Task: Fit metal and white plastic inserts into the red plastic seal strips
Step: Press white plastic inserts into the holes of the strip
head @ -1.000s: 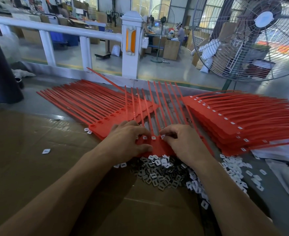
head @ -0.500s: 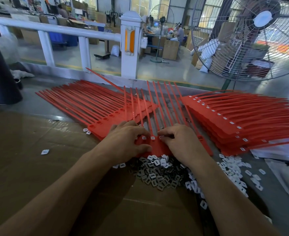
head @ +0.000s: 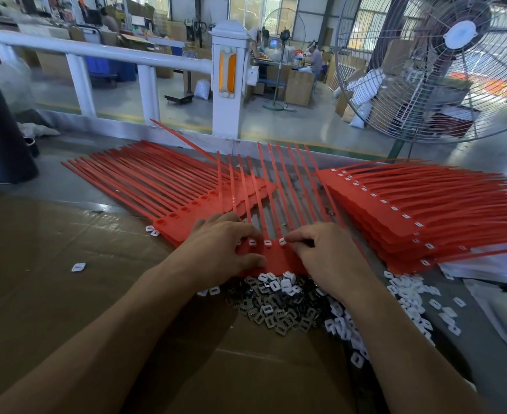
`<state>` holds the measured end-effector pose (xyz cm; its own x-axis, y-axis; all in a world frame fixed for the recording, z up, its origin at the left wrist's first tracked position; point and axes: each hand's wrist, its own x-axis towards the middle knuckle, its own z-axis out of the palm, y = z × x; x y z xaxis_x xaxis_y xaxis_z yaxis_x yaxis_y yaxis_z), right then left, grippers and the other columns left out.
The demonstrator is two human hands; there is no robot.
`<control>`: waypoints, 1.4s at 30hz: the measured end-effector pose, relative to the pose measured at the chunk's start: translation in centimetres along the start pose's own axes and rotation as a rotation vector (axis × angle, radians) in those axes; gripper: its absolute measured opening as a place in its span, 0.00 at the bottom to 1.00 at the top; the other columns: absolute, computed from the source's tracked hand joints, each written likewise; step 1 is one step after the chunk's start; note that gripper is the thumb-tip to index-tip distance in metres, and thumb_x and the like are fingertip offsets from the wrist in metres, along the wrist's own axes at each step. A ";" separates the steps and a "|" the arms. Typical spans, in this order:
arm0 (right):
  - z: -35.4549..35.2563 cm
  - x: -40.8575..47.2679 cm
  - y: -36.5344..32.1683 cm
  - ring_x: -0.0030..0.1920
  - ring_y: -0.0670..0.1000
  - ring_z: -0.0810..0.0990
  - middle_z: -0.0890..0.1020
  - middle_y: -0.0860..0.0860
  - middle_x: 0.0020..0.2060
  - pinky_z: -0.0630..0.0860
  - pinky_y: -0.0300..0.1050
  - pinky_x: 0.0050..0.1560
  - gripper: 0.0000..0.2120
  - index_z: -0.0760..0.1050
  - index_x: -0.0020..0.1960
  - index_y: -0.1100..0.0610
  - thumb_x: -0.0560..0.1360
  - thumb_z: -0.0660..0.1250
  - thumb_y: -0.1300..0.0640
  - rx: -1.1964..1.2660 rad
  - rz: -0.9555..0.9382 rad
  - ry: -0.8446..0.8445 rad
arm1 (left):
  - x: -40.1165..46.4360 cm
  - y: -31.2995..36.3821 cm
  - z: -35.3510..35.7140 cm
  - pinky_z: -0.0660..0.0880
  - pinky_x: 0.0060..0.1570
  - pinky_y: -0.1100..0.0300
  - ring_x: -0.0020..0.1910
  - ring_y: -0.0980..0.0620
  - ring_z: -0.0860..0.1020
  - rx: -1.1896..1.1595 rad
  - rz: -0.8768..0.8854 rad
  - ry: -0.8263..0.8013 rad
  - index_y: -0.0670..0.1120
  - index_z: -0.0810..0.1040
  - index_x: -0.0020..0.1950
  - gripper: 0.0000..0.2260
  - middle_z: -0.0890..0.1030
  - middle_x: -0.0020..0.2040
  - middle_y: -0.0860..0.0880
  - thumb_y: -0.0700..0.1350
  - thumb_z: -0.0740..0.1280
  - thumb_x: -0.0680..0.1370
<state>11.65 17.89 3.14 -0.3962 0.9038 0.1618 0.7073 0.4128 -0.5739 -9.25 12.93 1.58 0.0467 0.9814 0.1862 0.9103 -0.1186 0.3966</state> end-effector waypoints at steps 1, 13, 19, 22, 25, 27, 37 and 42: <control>0.0 0.0 0.0 0.58 0.41 0.80 0.84 0.46 0.61 0.63 0.21 0.46 0.11 0.85 0.62 0.50 0.83 0.67 0.56 0.000 0.001 -0.004 | 0.0 0.0 0.0 0.56 0.64 0.54 0.65 0.56 0.65 -0.001 0.000 0.000 0.64 0.75 0.68 0.24 0.72 0.63 0.59 0.67 0.68 0.74; 0.0 -0.2 -0.9 0.57 0.47 0.78 0.82 0.49 0.59 0.68 0.36 0.55 0.13 0.84 0.63 0.52 0.84 0.64 0.56 -0.182 -0.049 -0.015 | 0.0 -0.2 0.1 0.58 0.67 0.52 0.65 0.56 0.65 -0.008 0.001 -0.008 0.64 0.75 0.68 0.23 0.72 0.62 0.59 0.67 0.68 0.74; 0.1 -0.3 -1.6 0.50 0.50 0.78 0.79 0.50 0.51 0.73 0.42 0.51 0.13 0.85 0.58 0.54 0.84 0.61 0.55 -0.309 -0.082 -0.023 | 0.1 -0.2 0.1 0.56 0.66 0.53 0.65 0.56 0.65 -0.005 -0.003 -0.015 0.64 0.74 0.68 0.24 0.72 0.63 0.59 0.67 0.68 0.74; 0.3 -0.4 -2.2 0.44 0.49 0.74 0.71 0.47 0.43 0.68 0.43 0.44 0.12 0.82 0.55 0.53 0.84 0.60 0.53 -0.452 -0.106 -0.036 | 0.2 -0.2 0.1 0.56 0.65 0.54 0.65 0.56 0.65 -0.005 -0.002 -0.015 0.64 0.74 0.68 0.23 0.72 0.63 0.59 0.67 0.68 0.74; 0.3 -0.5 -3.3 0.43 0.50 0.70 0.66 0.46 0.40 0.65 0.45 0.42 0.08 0.79 0.55 0.51 0.83 0.61 0.53 -0.583 -0.129 -0.060 | 0.2 -0.1 0.0 0.55 0.63 0.54 0.64 0.56 0.64 0.002 0.000 -0.017 0.64 0.74 0.68 0.23 0.72 0.63 0.59 0.67 0.68 0.74; 0.2 -0.5 -3.8 0.44 0.51 0.69 0.65 0.47 0.41 0.65 0.47 0.43 0.07 0.77 0.56 0.51 0.82 0.62 0.54 -0.615 -0.133 -0.078 | 0.1 0.0 0.0 0.55 0.63 0.55 0.64 0.56 0.64 0.008 0.004 -0.015 0.64 0.73 0.68 0.23 0.72 0.64 0.58 0.66 0.68 0.74; 0.4 -0.2 -4.0 0.49 0.52 0.71 0.68 0.47 0.44 0.66 0.48 0.46 0.10 0.74 0.60 0.47 0.80 0.62 0.58 -0.571 -0.095 -0.129 | 0.0 0.3 -0.1 0.55 0.64 0.54 0.64 0.56 0.63 -0.001 -0.011 -0.023 0.64 0.73 0.68 0.22 0.72 0.64 0.58 0.64 0.68 0.75; 0.3 -0.3 -3.1 0.48 0.51 0.72 0.68 0.45 0.41 0.65 0.47 0.46 0.06 0.71 0.52 0.47 0.80 0.61 0.58 -0.511 -0.063 -0.102 | -0.1 0.2 -0.1 0.55 0.64 0.54 0.63 0.57 0.63 -0.008 -0.014 -0.016 0.64 0.74 0.68 0.22 0.72 0.63 0.58 0.65 0.68 0.75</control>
<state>9.39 16.29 4.69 -0.4843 0.8703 0.0894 0.8655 0.4915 -0.0969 -9.10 12.79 1.69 0.0404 0.9852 0.1663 0.9078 -0.1058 0.4059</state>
